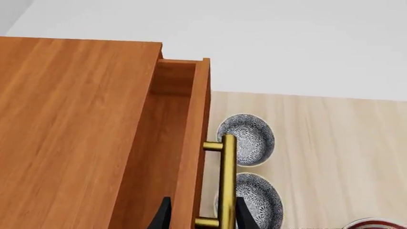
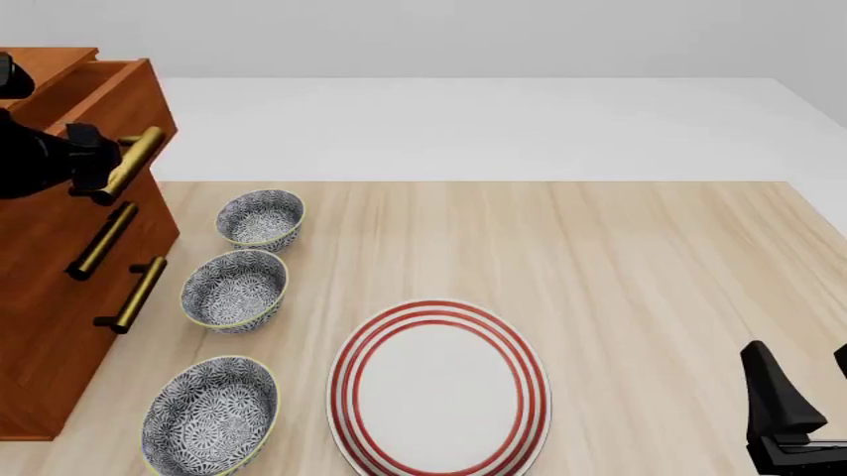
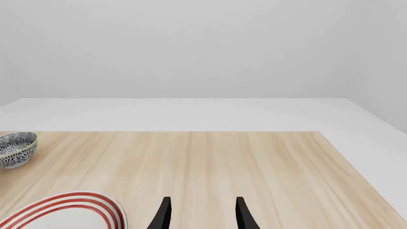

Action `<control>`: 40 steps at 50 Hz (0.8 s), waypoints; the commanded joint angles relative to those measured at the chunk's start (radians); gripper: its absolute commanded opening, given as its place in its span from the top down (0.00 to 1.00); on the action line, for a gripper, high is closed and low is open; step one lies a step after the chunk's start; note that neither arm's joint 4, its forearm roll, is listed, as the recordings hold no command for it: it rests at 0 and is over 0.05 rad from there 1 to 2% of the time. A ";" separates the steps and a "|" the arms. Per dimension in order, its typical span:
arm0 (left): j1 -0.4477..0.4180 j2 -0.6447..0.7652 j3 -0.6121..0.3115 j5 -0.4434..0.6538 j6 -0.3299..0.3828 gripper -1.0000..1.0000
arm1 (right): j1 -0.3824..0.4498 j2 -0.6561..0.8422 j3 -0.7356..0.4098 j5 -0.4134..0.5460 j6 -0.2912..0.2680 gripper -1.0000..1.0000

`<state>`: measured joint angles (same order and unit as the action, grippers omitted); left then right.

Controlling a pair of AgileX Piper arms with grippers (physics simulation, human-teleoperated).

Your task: Open the top drawer of the cabinet.

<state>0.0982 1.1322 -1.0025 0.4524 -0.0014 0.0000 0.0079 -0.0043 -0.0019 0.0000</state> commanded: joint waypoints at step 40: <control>-0.088 0.211 -0.057 0.127 -0.059 0.00 | 0.000 0.000 0.000 0.000 0.000 0.00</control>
<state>0.0256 1.1999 -1.0830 0.5314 -0.0896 0.0001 0.0079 -0.0043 -0.0019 0.0000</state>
